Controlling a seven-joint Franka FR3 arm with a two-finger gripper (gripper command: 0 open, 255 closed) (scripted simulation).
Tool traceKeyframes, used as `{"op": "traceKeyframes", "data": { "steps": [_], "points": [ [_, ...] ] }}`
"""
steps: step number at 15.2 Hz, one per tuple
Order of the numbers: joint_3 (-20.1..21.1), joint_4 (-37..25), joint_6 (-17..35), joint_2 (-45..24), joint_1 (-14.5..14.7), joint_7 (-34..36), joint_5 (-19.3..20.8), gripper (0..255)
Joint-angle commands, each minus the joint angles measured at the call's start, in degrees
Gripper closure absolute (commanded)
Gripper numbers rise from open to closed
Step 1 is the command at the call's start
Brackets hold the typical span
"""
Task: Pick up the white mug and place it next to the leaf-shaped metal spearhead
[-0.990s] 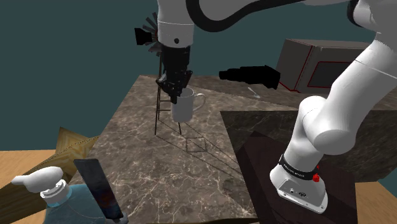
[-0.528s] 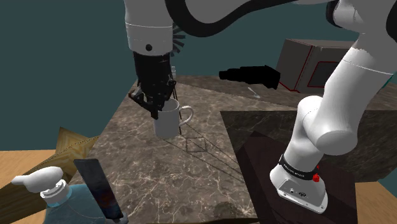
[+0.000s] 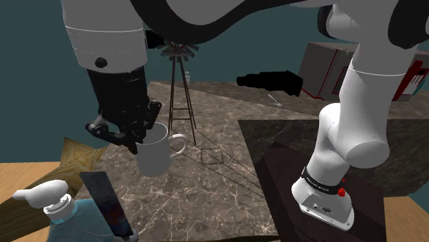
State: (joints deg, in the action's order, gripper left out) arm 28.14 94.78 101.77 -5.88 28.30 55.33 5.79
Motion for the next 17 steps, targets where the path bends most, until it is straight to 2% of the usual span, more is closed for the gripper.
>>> {"op": "traceKeyframes", "data": {
  "steps": [1,17],
  "points": [
    [1.3,-5.1,-1.3,-4.6,2.4,3.8,2.5,255],
    [0.8,6.1,10.7,-5.6,2.2,5.0,3.4,255]
  ]
}}
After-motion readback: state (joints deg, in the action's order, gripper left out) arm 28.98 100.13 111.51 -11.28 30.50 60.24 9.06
